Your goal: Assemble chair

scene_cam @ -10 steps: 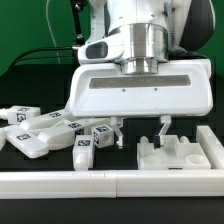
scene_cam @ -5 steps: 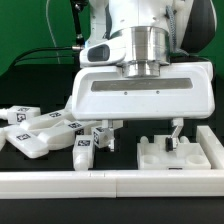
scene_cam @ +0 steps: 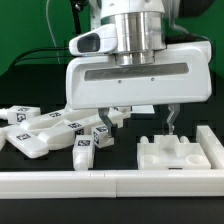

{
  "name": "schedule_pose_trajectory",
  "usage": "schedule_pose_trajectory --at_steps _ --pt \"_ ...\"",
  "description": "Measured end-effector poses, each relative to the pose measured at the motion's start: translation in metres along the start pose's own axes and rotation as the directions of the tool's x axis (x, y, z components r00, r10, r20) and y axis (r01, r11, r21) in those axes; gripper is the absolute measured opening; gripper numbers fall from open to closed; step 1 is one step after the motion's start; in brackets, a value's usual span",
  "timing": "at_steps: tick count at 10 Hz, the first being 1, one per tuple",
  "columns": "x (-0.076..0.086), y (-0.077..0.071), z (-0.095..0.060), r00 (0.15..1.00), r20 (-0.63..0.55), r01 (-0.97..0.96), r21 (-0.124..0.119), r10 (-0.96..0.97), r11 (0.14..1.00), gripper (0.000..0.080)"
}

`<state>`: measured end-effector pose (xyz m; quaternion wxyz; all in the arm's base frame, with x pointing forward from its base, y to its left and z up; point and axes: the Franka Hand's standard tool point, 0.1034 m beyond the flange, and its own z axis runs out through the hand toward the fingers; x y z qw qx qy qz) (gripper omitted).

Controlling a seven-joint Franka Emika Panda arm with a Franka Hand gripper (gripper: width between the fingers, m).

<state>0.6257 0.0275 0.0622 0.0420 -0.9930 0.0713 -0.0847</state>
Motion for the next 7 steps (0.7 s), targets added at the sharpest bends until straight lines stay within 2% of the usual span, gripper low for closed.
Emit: schedule_pose_trajectory --at_steps 1,2,3,4,6,7 --pt "-0.007 -0.008 0.004 0.998 0.068 0.001 0.005 -0.001 1.0 0.0649" --pt "-0.005 -0.006 0.001 0.995 0.103 -0.002 0.008 0.002 1.0 0.0649" --pt "-0.002 -0.005 0.001 0.996 0.087 -0.003 0.007 0.002 1.0 0.0649" --pt "-0.006 -0.005 0.005 0.995 0.097 -0.004 0.006 0.003 1.0 0.0649" --pt "-0.02 -0.001 0.025 0.991 0.13 -0.012 -0.001 0.012 1.0 0.0649" --pt "-0.024 -0.001 0.036 0.994 0.108 -0.007 -0.008 0.008 1.0 0.0649"
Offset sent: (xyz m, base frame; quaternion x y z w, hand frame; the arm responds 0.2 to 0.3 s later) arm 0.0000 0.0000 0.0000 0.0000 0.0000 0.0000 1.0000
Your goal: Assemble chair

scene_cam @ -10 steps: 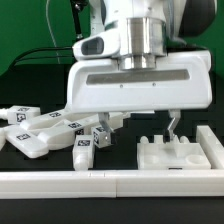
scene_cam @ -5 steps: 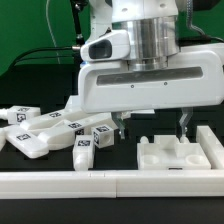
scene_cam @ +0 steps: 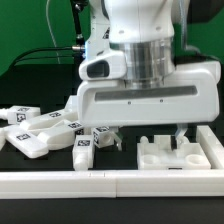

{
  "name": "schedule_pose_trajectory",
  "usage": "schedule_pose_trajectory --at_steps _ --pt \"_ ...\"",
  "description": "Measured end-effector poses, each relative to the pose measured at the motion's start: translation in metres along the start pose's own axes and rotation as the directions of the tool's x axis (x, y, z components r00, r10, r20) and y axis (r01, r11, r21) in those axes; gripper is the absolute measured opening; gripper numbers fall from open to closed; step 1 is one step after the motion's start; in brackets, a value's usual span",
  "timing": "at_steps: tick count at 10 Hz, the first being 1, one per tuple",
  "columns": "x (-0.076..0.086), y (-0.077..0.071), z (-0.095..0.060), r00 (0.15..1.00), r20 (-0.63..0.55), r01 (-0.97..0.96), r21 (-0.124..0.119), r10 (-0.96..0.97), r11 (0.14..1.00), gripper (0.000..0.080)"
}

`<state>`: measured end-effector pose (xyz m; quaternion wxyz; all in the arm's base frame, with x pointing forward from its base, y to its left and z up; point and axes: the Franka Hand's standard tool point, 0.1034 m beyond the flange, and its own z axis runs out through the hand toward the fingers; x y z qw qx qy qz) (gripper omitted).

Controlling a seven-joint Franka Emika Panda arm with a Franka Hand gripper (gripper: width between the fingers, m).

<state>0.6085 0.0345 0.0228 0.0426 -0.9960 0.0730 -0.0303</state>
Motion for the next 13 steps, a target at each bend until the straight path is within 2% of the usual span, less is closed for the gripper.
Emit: schedule_pose_trajectory --at_steps 1,3,5,6,7,8,9,13 --pt "-0.005 0.001 0.008 1.0 -0.011 0.003 -0.006 -0.003 1.0 0.0649" --pt "-0.007 0.002 0.011 1.0 -0.018 0.003 -0.009 -0.003 1.0 0.0649" --pt "-0.007 0.002 0.011 1.0 -0.018 0.003 -0.009 -0.003 1.0 0.0394" --pt "-0.007 0.002 0.011 1.0 -0.018 0.003 -0.009 -0.003 1.0 0.0394" --pt "-0.007 0.002 0.011 1.0 -0.018 0.003 -0.009 -0.003 1.0 0.021" --pt "-0.007 0.002 0.011 1.0 -0.019 0.003 -0.011 -0.003 1.0 0.0082" --pt "-0.005 0.003 0.011 1.0 -0.021 0.011 -0.023 -0.012 1.0 0.0029" --pt "0.004 0.002 0.012 0.999 -0.009 0.033 -0.028 -0.033 0.999 0.0029"
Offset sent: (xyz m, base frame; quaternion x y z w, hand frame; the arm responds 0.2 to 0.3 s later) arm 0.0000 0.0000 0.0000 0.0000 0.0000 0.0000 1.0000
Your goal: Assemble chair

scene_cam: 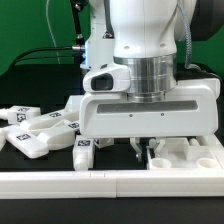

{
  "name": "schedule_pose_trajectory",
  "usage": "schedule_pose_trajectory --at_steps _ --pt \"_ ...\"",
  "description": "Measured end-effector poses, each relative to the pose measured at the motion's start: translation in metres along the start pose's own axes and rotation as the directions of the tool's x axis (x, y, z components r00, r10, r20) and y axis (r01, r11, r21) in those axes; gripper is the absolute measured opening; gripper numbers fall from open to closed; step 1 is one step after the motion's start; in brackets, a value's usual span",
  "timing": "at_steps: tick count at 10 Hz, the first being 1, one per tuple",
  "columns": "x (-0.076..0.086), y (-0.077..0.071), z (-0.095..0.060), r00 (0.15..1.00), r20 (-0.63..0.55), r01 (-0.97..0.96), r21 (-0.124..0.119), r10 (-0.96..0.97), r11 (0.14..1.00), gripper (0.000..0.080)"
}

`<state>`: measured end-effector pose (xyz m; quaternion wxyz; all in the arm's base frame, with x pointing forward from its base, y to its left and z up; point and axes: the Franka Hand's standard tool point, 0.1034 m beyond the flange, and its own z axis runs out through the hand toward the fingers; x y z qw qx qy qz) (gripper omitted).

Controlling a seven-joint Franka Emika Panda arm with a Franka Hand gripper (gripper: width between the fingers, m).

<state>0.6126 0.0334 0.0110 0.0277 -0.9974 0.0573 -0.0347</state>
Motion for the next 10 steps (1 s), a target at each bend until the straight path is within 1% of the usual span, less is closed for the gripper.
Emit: schedule_pose_trajectory --at_steps 5,6,7,8,9,10 --pt "0.0 0.0 0.0 1.0 0.001 0.015 0.0 -0.015 1.0 0.003" --pt "0.0 0.0 0.0 1.0 0.0 0.013 0.001 -0.013 1.0 0.0138" --pt "0.001 0.001 -0.001 1.0 0.001 0.013 0.002 -0.013 1.0 0.0138" --pt "0.003 0.003 -0.013 1.0 0.002 0.012 0.007 -0.012 1.0 0.0272" --pt "0.004 0.005 -0.027 1.0 -0.005 0.007 0.011 -0.007 1.0 0.0462" --pt "0.003 0.006 -0.035 1.0 -0.003 0.005 0.014 -0.005 1.0 0.0462"
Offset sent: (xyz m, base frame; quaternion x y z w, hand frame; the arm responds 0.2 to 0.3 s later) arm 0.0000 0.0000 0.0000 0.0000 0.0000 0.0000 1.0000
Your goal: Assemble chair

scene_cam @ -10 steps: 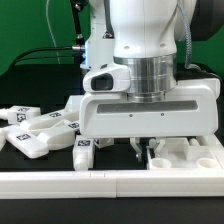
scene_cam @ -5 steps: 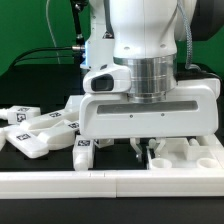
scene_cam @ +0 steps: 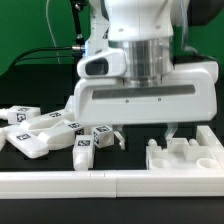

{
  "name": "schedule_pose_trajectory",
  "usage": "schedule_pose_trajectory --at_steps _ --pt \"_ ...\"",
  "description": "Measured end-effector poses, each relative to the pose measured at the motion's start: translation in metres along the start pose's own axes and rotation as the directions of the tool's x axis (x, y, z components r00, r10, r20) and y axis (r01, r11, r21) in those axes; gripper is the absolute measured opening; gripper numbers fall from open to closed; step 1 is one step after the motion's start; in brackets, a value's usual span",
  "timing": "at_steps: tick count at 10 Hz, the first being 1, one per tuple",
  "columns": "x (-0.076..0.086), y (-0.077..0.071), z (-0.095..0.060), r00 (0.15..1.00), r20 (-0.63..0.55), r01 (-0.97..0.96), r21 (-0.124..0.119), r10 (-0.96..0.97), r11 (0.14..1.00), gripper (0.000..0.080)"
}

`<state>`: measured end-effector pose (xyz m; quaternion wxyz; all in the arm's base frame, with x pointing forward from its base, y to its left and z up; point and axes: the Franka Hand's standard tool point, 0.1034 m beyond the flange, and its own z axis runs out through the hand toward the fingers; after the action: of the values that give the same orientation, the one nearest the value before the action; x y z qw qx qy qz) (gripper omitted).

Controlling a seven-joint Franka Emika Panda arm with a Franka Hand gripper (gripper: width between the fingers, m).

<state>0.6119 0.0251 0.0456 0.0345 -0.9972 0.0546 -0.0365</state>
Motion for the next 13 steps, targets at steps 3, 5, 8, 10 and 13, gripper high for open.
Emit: schedule_pose_trajectory --at_steps 3,5,8,10,13 --pt "-0.007 0.045 -0.027 0.997 -0.005 0.081 -0.009 -0.081 0.997 0.0636" --pt "-0.004 0.077 -0.028 0.992 -0.016 0.121 -0.02 -0.121 0.992 0.0649" --pt "-0.013 0.09 0.011 0.991 -0.014 0.131 -0.038 -0.131 0.991 0.0649" --pt "-0.005 0.087 0.023 0.994 -0.02 0.11 -0.04 -0.111 0.993 0.0649" --pt "-0.011 0.085 0.027 0.994 -0.013 0.108 -0.037 -0.108 0.993 0.0469"
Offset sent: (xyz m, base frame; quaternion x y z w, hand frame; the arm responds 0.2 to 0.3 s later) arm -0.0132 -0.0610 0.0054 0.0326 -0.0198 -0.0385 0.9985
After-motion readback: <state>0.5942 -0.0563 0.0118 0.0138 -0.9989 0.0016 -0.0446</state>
